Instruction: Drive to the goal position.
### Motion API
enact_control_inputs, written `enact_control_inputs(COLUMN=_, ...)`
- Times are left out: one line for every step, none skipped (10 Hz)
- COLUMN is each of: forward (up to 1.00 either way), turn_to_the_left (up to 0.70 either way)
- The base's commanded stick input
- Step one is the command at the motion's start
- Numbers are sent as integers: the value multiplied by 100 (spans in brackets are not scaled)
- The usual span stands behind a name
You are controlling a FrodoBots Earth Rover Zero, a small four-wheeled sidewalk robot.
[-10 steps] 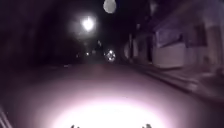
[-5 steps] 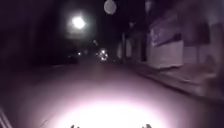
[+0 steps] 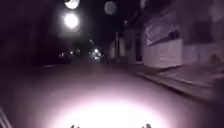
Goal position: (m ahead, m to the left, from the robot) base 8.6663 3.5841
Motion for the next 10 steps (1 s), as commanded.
enact_control_inputs(forward=100, turn_to_the_left=0)
enact_control_inputs(forward=100, turn_to_the_left=0)
enact_control_inputs(forward=100, turn_to_the_left=0)
enact_control_inputs(forward=100, turn_to_the_left=0)
enact_control_inputs(forward=100, turn_to_the_left=0)
enact_control_inputs(forward=100, turn_to_the_left=0)
enact_control_inputs(forward=100, turn_to_the_left=0)
enact_control_inputs(forward=100, turn_to_the_left=0)
enact_control_inputs(forward=100, turn_to_the_left=0)
enact_control_inputs(forward=100, turn_to_the_left=0)
